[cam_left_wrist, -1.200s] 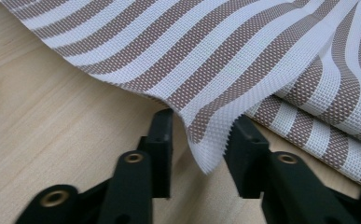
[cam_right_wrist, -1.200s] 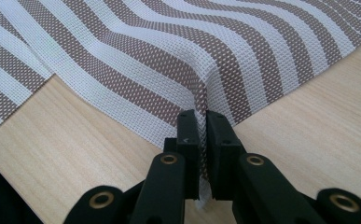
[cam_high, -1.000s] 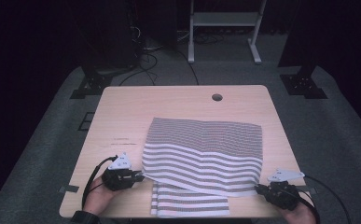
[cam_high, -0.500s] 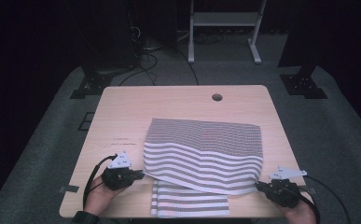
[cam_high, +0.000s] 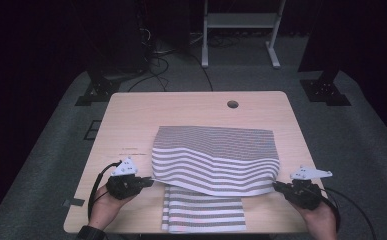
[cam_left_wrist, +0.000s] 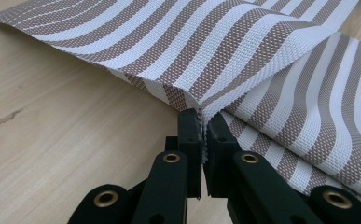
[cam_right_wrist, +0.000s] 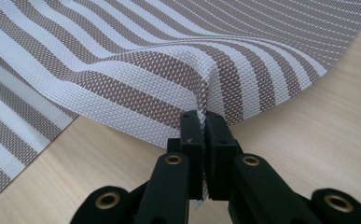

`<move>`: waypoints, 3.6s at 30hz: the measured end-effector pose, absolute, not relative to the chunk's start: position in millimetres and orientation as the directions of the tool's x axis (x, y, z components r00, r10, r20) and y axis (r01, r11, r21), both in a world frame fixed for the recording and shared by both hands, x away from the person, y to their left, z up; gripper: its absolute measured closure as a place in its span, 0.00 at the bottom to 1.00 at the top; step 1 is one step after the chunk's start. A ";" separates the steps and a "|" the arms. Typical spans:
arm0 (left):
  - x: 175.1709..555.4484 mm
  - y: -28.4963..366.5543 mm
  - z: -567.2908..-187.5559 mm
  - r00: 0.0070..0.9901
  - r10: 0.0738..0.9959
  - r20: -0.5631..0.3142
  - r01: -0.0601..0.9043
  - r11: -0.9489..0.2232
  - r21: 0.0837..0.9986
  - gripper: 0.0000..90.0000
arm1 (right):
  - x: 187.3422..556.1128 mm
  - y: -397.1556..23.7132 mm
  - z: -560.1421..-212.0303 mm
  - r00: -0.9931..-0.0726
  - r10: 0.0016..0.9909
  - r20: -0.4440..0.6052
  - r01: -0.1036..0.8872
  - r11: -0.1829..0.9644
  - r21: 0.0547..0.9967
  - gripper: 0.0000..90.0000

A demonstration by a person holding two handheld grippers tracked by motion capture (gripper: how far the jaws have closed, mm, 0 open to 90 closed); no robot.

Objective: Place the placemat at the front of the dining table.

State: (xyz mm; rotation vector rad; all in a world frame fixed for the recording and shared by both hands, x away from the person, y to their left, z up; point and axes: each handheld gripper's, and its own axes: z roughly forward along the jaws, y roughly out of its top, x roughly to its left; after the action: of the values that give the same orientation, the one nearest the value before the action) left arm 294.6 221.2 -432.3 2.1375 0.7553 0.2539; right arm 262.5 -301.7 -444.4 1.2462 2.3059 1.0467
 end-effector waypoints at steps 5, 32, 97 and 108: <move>299.3 222.1 -428.0 0.791 0.607 -0.078 0.428 -0.457 0.780 0.97 | 272.0 -300.9 -437.7 -0.565 0.823 0.058 0.573 0.341 0.745 0.97; 339.1 224.0 -409.7 0.753 0.652 -0.091 0.433 -0.387 0.814 0.97 | 330.1 -294.3 -413.0 -0.550 0.834 0.043 0.532 0.311 0.787 0.97; 470.3 220.2 -423.6 0.638 0.764 -0.095 0.497 -0.314 0.809 0.97 | 472.4 -277.3 -424.1 -0.453 0.889 0.067 0.619 0.259 0.742 0.97; 477.2 216.3 -442.7 0.625 0.775 -0.091 0.526 -0.332 0.783 0.97 | 483.2 -279.5 -441.6 -0.414 0.908 0.065 0.647 0.244 0.723 0.97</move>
State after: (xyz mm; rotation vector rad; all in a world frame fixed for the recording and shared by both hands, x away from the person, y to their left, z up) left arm 477.2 216.3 -442.7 2.0179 1.0203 0.3813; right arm 483.2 -279.5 -441.6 1.4279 2.1546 0.9775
